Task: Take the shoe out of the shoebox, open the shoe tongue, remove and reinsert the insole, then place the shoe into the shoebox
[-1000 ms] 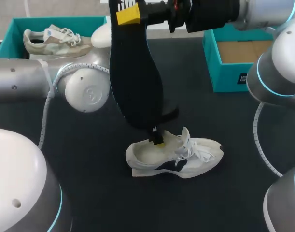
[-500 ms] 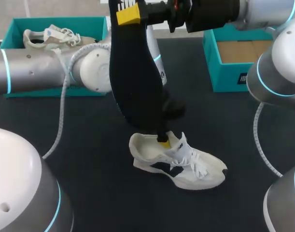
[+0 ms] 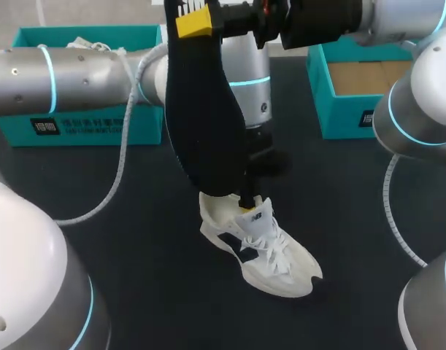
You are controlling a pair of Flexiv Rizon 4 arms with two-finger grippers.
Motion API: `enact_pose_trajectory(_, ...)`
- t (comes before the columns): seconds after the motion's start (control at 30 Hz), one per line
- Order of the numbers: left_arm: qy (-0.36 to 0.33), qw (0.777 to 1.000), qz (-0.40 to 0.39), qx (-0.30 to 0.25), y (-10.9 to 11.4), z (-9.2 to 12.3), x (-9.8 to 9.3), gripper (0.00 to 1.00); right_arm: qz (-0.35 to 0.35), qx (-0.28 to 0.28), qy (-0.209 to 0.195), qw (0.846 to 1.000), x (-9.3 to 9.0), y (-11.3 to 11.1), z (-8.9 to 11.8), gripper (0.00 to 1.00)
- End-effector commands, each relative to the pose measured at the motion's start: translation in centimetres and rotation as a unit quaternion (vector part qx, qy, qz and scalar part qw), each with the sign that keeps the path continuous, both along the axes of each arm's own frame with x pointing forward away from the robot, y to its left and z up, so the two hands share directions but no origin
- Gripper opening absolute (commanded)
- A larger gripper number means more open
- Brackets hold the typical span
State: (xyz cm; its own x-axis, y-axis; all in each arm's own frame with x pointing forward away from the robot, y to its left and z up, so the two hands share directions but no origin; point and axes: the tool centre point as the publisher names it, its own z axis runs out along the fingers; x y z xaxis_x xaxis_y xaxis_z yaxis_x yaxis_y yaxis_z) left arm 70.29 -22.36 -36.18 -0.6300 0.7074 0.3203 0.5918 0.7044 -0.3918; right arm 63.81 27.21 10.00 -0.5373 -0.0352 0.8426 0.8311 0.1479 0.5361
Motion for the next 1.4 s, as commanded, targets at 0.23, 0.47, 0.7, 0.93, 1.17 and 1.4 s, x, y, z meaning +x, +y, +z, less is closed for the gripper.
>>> enact_pose_trajectory(0.23,-0.002,0.991,-0.088,0.098,-1.5,0.3,1.7,0.00,-0.001,-0.002,0.001,1.000,-0.1,0.2,0.1,0.00)
enact_pose_trajectory(0.47,-0.011,0.974,-0.194,0.114,-1.3,0.0,2.5,0.00,-0.001,-0.002,0.001,1.000,-0.1,0.2,0.1,0.00)
enact_pose_trajectory(0.7,0.029,0.953,-0.287,0.096,-1.4,0.1,3.4,0.00,-0.001,-0.002,0.001,1.000,-0.1,0.2,0.1,0.00)
enact_pose_trajectory(0.93,0.026,0.929,-0.341,0.141,-2.0,-0.6,3.4,0.00,-0.001,-0.002,0.001,1.000,-0.1,0.2,0.1,0.00)
enact_pose_trajectory(1.17,0.017,0.908,-0.349,0.231,-1.7,-1.6,3.5,0.00,-0.001,-0.002,0.001,1.000,-0.1,0.2,0.1,0.00)
enact_pose_trajectory(1.4,0.018,0.895,-0.377,0.239,-1.3,-2.2,3.4,0.00,-0.001,-0.002,0.001,1.000,-0.1,0.2,0.1,0.00)
